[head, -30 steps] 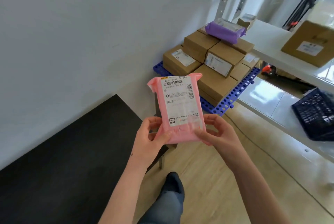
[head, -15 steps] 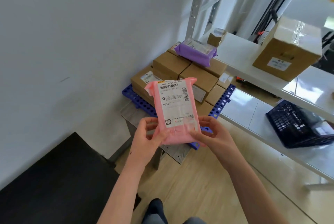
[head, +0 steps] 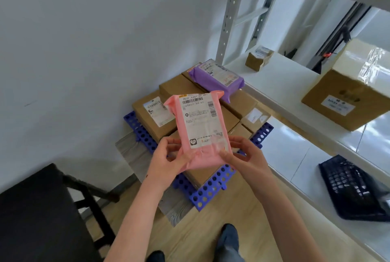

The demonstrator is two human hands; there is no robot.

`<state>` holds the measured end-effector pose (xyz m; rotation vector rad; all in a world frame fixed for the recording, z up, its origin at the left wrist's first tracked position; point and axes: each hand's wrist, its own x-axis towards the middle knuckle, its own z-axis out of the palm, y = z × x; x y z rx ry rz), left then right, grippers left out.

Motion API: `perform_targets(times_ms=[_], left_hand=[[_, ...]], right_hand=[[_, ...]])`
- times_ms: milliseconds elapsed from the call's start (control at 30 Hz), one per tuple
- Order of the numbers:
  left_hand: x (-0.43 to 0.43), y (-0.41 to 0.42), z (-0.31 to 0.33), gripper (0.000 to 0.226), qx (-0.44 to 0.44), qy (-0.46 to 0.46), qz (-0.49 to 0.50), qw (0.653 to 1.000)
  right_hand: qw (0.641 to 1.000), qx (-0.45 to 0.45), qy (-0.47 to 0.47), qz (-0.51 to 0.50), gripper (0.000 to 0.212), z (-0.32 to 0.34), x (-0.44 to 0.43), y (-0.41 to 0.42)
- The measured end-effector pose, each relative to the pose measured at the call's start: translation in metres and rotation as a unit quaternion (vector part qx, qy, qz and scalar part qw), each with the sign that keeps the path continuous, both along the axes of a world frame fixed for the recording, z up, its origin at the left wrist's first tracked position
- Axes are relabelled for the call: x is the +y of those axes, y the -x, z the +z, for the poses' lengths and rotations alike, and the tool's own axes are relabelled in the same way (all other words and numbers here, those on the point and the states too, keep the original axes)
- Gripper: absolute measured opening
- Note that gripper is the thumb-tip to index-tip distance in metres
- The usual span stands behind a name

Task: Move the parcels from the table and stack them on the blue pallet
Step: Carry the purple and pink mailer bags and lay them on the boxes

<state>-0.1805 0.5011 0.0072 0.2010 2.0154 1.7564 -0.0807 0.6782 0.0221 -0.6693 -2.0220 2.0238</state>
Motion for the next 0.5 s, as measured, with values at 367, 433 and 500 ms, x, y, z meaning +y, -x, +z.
perform_targets(times_ms=[367,433,500], left_hand=[[0.13,-0.021,0.022,0.043,-0.028,-0.001,0.147,0.989],[0.144,-0.02,0.022,0.039,-0.023,0.001,0.164,0.986],[0.153,-0.017,0.022,0.037,-0.018,0.001,0.183,0.983]], right_hand=[[0.988,0.038,0.003,0.147,0.027,0.014,0.141,0.025],[0.985,0.048,0.005,0.166,0.027,0.016,0.156,0.032],[0.982,0.055,0.003,0.18,0.027,0.018,0.167,0.041]])
